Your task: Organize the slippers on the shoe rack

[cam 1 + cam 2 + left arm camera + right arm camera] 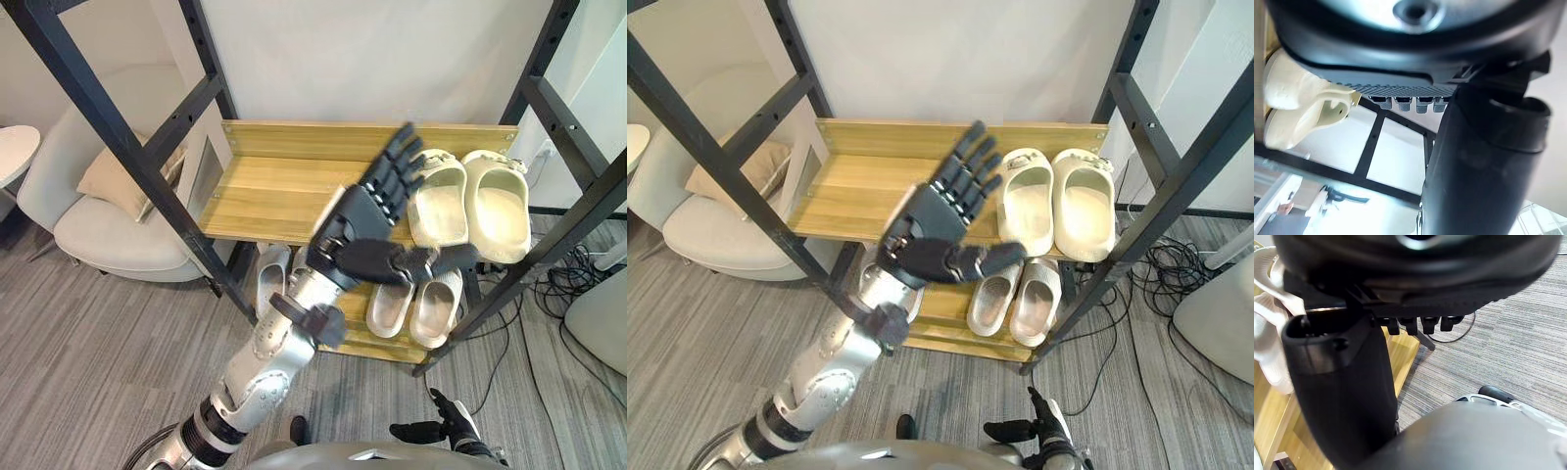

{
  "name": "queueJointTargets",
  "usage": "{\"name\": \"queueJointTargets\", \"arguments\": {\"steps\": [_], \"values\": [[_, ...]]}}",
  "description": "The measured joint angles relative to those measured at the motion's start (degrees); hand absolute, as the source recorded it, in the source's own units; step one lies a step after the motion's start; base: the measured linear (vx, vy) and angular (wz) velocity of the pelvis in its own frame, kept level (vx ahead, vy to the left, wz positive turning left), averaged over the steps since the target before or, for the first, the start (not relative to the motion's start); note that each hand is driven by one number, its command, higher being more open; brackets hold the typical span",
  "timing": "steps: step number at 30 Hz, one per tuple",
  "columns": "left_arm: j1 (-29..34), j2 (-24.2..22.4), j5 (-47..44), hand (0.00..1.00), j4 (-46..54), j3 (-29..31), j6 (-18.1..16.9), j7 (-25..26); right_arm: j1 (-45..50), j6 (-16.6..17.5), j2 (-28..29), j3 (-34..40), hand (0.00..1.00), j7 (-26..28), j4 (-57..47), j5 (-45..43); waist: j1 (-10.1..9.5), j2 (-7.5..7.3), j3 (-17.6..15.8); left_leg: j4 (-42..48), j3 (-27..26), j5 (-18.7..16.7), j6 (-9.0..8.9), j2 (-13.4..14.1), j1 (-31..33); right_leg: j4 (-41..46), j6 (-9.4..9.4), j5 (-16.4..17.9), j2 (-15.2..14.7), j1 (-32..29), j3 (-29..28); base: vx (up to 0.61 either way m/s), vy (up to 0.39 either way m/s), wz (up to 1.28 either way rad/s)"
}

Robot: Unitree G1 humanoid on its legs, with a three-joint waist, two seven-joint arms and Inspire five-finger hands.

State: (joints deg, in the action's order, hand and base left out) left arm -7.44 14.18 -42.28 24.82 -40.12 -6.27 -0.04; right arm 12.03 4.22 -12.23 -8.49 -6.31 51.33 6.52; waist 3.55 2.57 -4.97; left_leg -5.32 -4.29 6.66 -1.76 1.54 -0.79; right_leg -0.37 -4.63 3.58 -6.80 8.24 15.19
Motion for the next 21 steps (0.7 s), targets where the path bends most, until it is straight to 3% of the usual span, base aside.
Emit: {"name": "queueJointTargets", "arguments": {"steps": [5, 9, 15, 21], "values": [[4.48, -0.54, -0.39, 1.00, -1.31, -7.92, 0.20, -3.54, -0.01, 0.29, -0.43, -0.86, 1.00, 0.10, 1.20, 0.04, -0.05, 0.00, 1.45, 0.12, -0.01, 0.07, -0.02, 0.07, -0.34, 0.22, 0.06, 0.04, 0.15, 0.22, 0.05, 0.00, 0.000, 0.01], [7.52, -0.49, 1.06, 1.00, -12.30, -11.82, 1.46, -6.51, -0.10, 0.35, -0.76, -2.23, 1.00, 0.05, 1.39, 0.09, -0.18, -0.25, 1.39, -0.08, 0.24, 0.02, -0.13, 0.13, -2.50, 0.74, 0.30, 0.66, 0.39, 2.11, 0.25, -0.05, -0.001, 0.02], [13.46, 1.30, 9.41, 1.00, -24.08, -12.38, 3.16, -6.86, 0.06, 0.51, -0.51, -2.24, 1.00, -0.31, 1.41, 0.06, -0.20, -0.75, 1.34, -0.08, 0.61, -0.22, -0.72, 0.71, -2.36, 1.09, 0.29, 1.31, 0.70, 1.87, 0.31, -0.03, 0.003, 0.01], [16.20, 1.67, 16.05, 1.00, -29.18, -10.62, 3.09, -7.93, 0.03, 0.56, 0.81, -2.23, 1.00, -0.71, 1.94, 0.07, -0.32, -2.69, 1.47, -0.04, 0.63, -0.43, -0.76, 0.63, -2.28, 1.08, 0.14, 1.58, 0.73, 1.84, 0.31, 0.03, -0.010, 0.00]]}}
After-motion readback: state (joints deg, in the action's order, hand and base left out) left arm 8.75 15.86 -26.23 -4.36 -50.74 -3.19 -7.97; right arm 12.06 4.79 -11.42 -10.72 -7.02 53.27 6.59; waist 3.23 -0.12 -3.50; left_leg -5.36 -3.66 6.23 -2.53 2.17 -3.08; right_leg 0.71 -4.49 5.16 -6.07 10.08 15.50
